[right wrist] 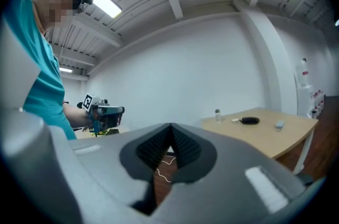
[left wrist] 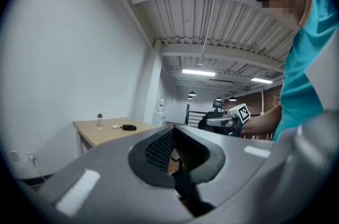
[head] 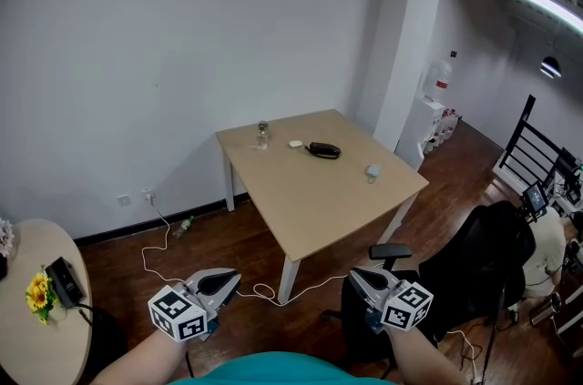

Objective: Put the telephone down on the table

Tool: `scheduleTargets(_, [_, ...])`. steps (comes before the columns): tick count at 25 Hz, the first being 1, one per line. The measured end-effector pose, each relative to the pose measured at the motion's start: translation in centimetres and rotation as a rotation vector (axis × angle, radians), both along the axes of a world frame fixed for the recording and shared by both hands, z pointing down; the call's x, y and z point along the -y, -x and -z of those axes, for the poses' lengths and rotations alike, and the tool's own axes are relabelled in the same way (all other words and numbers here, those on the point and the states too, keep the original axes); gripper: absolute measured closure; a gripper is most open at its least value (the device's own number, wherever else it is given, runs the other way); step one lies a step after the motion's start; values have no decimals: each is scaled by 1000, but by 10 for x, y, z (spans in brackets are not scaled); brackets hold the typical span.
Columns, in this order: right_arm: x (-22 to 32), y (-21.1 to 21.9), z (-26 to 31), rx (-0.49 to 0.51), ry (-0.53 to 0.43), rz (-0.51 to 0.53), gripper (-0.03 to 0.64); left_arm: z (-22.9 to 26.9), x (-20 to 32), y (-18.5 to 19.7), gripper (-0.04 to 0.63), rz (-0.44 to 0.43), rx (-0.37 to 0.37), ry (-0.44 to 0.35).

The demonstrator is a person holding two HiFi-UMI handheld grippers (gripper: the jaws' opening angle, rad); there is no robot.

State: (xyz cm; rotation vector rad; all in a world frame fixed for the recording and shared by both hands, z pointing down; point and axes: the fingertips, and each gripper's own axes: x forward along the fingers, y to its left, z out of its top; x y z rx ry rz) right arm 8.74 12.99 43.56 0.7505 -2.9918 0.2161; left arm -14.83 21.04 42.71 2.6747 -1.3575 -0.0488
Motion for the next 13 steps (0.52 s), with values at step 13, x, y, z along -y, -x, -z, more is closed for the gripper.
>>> scheduleTargets(13, [5, -3, 3, -3, -9, 3, 614, 4, 8, -4, 589, -12, -1, -5])
